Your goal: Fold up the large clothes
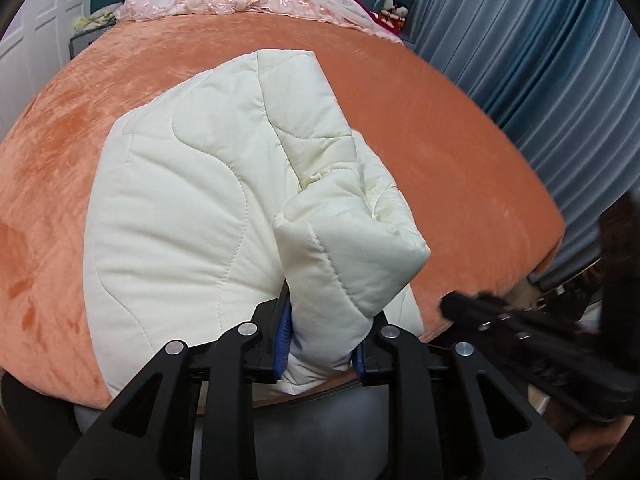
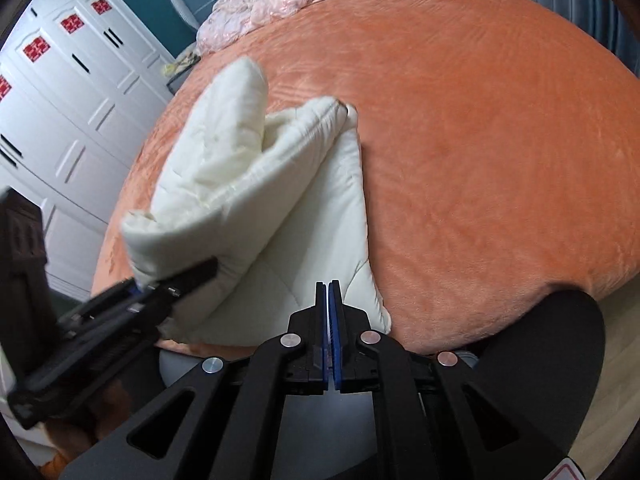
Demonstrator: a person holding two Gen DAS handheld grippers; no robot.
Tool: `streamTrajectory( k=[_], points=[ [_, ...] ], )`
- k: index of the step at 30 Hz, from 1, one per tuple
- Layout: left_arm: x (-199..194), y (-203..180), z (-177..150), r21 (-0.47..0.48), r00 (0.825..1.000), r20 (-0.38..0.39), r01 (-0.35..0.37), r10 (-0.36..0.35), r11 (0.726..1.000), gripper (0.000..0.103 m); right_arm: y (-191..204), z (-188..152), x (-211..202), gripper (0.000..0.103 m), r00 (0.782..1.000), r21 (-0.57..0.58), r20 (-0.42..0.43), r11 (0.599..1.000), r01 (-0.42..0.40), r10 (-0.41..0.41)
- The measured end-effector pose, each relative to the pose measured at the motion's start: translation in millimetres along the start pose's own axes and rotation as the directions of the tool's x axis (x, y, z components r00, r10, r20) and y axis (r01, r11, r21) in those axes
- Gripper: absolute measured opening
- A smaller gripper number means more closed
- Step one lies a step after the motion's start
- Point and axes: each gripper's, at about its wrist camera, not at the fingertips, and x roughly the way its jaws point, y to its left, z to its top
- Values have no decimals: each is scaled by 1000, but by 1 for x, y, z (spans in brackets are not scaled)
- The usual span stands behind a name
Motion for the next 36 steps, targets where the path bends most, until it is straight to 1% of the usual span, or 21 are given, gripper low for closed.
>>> streamTrajectory(
  k=[1, 2, 4, 5, 6, 8, 10, 13, 15, 17, 19, 20, 22, 23, 24, 25, 28, 29, 31, 33, 36],
  points=[
    [-4, -3, -1, 11, 1000, 7, 2, -2, 1000, 34, 2, 3, -5, 9, 1000, 1, 9, 1000, -13, 13],
    [-10, -5, -2, 18, 1000, 15, 15, -15, 1000, 47, 6, 5, -10, 9, 999, -5, 22, 1000, -28, 28],
    [-27, -1, -6, -8, 997, 28, 76, -75, 997, 61, 10, 9, -22, 11, 997, -28, 55, 998, -59, 61],
    [-36, 7, -7, -35, 994, 37, 107, -106, 994, 64, 17, 15, -26, 15, 995, -41, 68, 996, -73, 76],
    [-48, 12, -8, -60, 991, 56, 125, -121, 990, 65, 22, 19, -30, 34, 992, -52, 81, 995, -90, 94],
    [-72, 23, -8, -101, 988, 102, 128, -118, 987, 65, 30, 33, -33, 60, 983, -63, 121, 990, -129, 136],
    [-93, 40, -4, -151, 986, 151, 94, -71, 984, 65, 43, 51, -33, 60, 973, -69, 137, 982, -177, 185],
    [-112, 75, 9, -236, 979, 201, 18, 31, 972, 65, 59, 80, -26, 60, 963, -18, 138, 972, -233, 233],
    [-117, 95, 19, -287, 971, 209, -49, 113, 957, 65, 66, 102, -12, 60, 972, 24, 129, 979, -204, 199],
    [-119, 113, 28, -329, 964, 214, -79, 155, 941, 65, 76, 117, -2, 60, 986, 67, 103, 988, -139, 132],
    [-117, 125, 37, -355, 961, 207, -103, 185, 929, 65, 81, 128, 16, 60, 996, 115, 32, 989, -92, 89],
    [-116, 129, 41, -362, 960, 205, -106, 191, 926, 65, 80, 131, 26, 60, 995, 140, -10, 985, -97, 100],
    [-114, 134, 49, -364, 963, 193, -110, 190, 925, 65, 81, 132, 52, 53, 987, 159, -110, 982, -100, 119],
    [-110, 134, 54, -360, 965, 188, -108, 185, 927, 65, 82, 130, 61, 36, 983, 152, -143, 984, -93, 115],
    [-110, 135, 53, -357, 965, 184, -110, 185, 928, 65, 84, 128, 65, 11, 983, 127, -160, 989, -71, 91],
    [-105, 132, 57, -350, 967, 176, -112, 183, 930, 65, 84, 125, 63, 9, 984, 107, -152, 991, -80, 96],
    [-97, 121, 57, -324, 972, 164, -109, 169, 940, 65, 76, 115, 33, 5, 992, 43, -56, 993, -108, 111],
    [-94, 116, 57, -316, 973, 161, -105, 163, 943, 65, 71, 110, 22, 4, 995, 24, -23, 995, -97, 97],
    [-86, 107, 57, -296, 977, 151, -102, 153, 950, 65, 56, 99, 9, 4, 999, 10, 23, 999, -30, 30],
    [-71, 96, 60, -268, 981, 132, -105, 145, 958, 65, 33, 89, 11, 4, 999, 29, 20, 999, 30, -30],
    [-40, 79, 65, -232, 987, 88, -109, 132, 967, 64, 5, 79, 27, 4, 997, 76, -9, 994, 80, -79]
  ],
)
